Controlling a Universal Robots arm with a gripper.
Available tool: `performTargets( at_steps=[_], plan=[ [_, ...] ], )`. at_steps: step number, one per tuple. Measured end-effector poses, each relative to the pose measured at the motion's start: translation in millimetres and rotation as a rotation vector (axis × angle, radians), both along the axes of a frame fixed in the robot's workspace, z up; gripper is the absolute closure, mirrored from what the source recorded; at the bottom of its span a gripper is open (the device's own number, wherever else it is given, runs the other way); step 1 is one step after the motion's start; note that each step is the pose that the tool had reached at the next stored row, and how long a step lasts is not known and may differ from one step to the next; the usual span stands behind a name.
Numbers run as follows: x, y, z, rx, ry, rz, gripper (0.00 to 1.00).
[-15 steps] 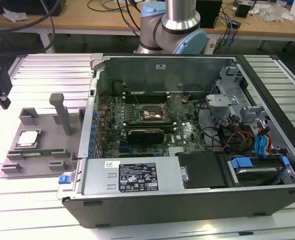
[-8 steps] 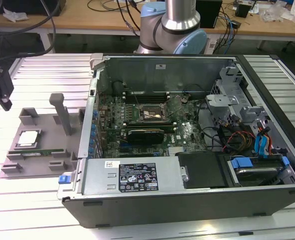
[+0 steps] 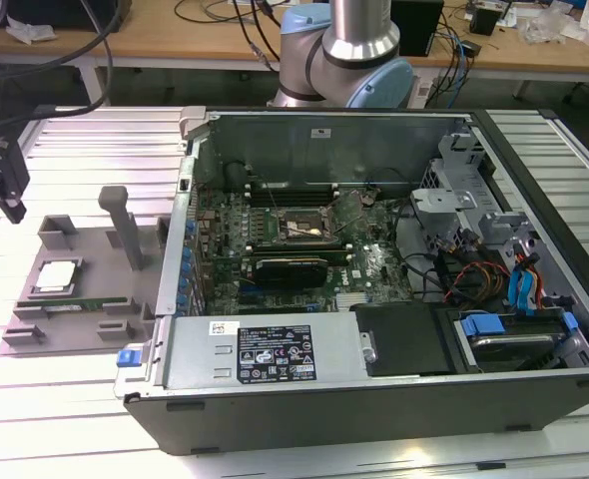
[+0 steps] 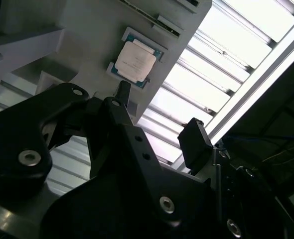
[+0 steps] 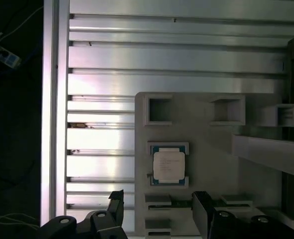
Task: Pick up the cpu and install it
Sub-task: 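Pick up the cpu and move it towards the insertion slot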
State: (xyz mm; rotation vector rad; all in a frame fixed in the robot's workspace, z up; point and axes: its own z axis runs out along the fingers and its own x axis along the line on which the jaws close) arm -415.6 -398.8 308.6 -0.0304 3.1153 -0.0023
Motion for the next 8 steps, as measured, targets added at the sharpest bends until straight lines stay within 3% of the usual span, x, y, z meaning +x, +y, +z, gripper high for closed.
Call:
performTargets(
  at_steps=[8],
  plan=[
    [0.4, 0.0, -4.7, 0.0, 0.0, 0.0, 0.34]
  ],
)
